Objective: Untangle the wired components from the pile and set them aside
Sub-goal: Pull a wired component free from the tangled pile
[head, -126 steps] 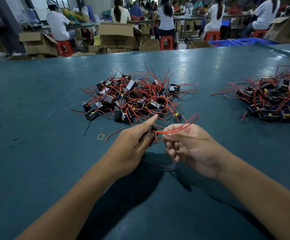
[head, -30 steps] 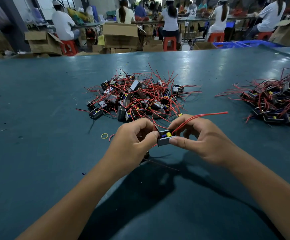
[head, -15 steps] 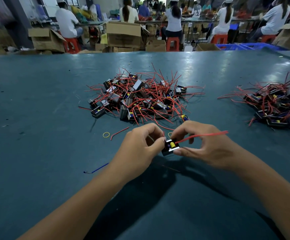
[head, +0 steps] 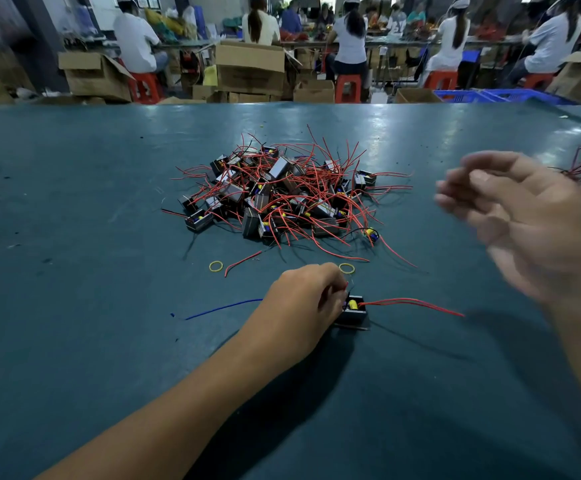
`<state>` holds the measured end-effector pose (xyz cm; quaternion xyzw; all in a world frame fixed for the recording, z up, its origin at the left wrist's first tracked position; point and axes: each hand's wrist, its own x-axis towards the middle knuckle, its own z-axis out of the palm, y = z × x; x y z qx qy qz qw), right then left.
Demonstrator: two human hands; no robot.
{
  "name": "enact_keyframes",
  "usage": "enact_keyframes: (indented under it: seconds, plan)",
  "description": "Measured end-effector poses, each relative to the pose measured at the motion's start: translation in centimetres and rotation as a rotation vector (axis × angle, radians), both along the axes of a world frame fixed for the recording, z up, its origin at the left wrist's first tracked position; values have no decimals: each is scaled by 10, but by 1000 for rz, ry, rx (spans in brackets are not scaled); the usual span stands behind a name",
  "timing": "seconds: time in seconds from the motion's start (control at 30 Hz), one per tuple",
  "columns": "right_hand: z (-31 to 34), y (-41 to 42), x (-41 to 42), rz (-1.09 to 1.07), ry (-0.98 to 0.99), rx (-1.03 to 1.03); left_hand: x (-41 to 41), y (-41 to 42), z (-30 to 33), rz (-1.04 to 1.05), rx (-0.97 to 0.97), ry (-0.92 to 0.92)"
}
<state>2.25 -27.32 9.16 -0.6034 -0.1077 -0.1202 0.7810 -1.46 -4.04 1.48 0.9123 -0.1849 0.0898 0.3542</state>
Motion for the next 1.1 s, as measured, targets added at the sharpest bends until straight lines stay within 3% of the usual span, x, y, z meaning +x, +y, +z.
enact_keyframes:
  seconds: [0.03, 0.07, 0.23, 0.37, 0.43, 0.7, 0.97, 1.1]
  plan:
    - [1, 14, -10, 164, 14, 121, 0, 0, 0, 6, -9, -4]
    - [-2, 30, -20, 255, 10, 114, 0, -1, 1, 8, -21, -9]
    - [-51, 79, -39, 3, 33, -541, 3, 0, 2, 31, 1, -18]
    - [-63, 62, -28, 91, 8, -1188, 3, 2, 0, 42, -12, -26]
    - [-63, 57, -26, 151, -12, -1323, 3, 4, 0, 46, -16, -13]
    - [-65, 61, -29, 74, 9, -1061, 4, 9, 4, 18, -41, 29]
    - [-72, 68, -31, -7, -64, -1070, 2, 7, 2, 40, -23, 12]
    - [-74, 65, -27, -42, 5, -1005, 3, 13, 7, -113, 30, -31]
